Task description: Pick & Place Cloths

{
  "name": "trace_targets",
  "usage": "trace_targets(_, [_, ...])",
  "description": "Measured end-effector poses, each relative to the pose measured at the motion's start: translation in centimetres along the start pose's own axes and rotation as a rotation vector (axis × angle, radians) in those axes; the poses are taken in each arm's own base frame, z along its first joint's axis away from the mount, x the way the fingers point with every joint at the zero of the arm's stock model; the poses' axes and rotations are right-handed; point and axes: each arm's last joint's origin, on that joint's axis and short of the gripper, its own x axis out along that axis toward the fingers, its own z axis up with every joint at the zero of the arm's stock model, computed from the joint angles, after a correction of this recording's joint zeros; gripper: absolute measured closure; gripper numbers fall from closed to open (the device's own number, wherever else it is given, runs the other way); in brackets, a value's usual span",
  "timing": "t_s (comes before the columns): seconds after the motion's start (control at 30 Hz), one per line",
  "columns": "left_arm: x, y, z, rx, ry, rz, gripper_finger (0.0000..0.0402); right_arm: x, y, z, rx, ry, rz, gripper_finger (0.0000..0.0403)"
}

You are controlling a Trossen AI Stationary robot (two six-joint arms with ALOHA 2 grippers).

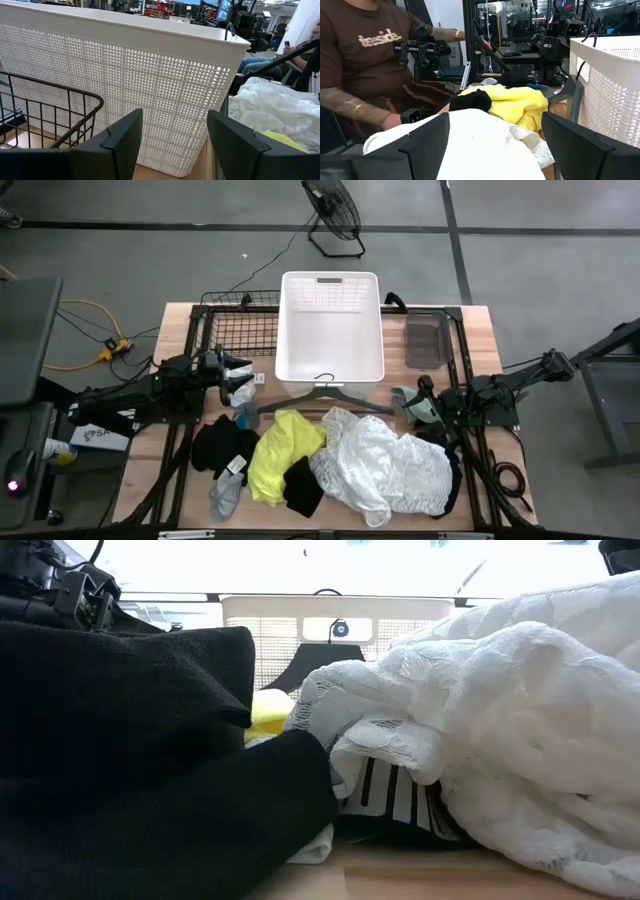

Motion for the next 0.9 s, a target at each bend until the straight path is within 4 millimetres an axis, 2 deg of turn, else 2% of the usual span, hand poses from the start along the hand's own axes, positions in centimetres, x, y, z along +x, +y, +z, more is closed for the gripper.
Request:
trace_targets(0.73, [0.00,0.00,0.00,0.000,0.000,0.000,0.0183,0.00,0.00,0.00,0.000,0.000,0.000,0.0095])
trace_targets(0.9, [0.00,0.00,0.00,0.000,0.000,0.000,0.0183,-0.01,-0.16,0.34,-0.008,-0.037,-0.062,0.0095])
